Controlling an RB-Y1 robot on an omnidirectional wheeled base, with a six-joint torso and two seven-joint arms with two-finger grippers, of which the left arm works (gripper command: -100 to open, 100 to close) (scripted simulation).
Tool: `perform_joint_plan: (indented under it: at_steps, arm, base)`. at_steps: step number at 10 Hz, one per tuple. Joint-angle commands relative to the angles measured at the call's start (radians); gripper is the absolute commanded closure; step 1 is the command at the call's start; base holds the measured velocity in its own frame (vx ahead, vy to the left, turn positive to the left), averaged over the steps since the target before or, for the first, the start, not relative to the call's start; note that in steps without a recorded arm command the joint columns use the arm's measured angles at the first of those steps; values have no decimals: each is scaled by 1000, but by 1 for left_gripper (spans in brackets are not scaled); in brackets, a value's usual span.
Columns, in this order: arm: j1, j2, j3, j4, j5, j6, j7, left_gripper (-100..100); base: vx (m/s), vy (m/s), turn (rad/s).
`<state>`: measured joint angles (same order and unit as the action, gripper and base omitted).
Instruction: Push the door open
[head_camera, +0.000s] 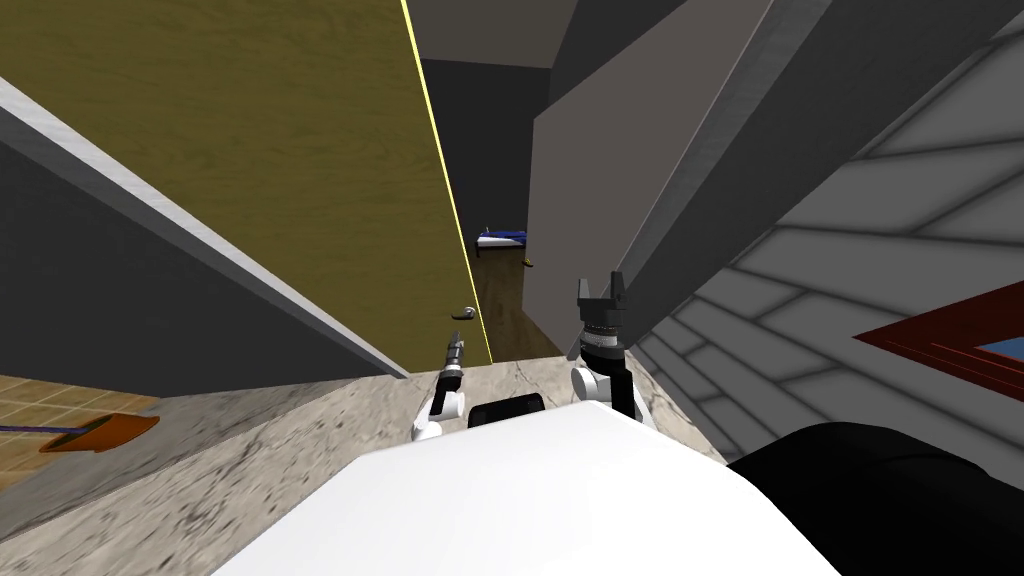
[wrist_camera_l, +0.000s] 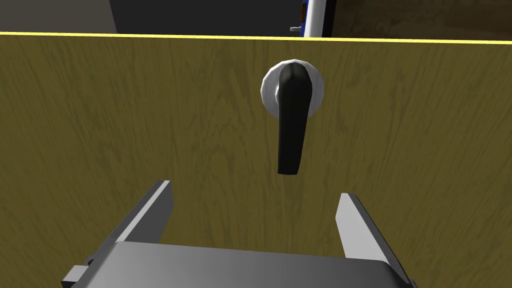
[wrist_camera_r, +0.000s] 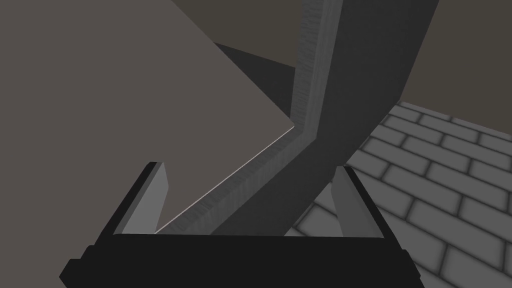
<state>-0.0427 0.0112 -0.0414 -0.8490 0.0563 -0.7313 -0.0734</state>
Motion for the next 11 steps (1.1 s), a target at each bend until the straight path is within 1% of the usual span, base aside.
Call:
perform_joint_plan:
  at_steps: [1,3,4,6,7,8,10,11]
  arm:
    - [-14,-6,1,36,3,-11,3,-100]
    - [-24,-12,2,62,6,-17,4,-100]
    - [-34,-19,2,87,9,-23,6,-100]
    - [-45,-28,3,117,12,-30,8,-100]
    - [-42,-25,3,108,11,-27,7,-100]
    - [-44,1,5,115,12,-32,8,-100]
    - [-44,16,8,119,14,-36,8,-100]
    - [-44,20,10,121,15,-38,8,-100]
  base:
    - [-1,91,-76]
    - [2,91,-52]
    - [6,100,-85]
    - [7,102,-70]
    - [0,48,-14]
    - [117,-2,-27]
    - [192,-18,-25]
    - [189,3,-21]
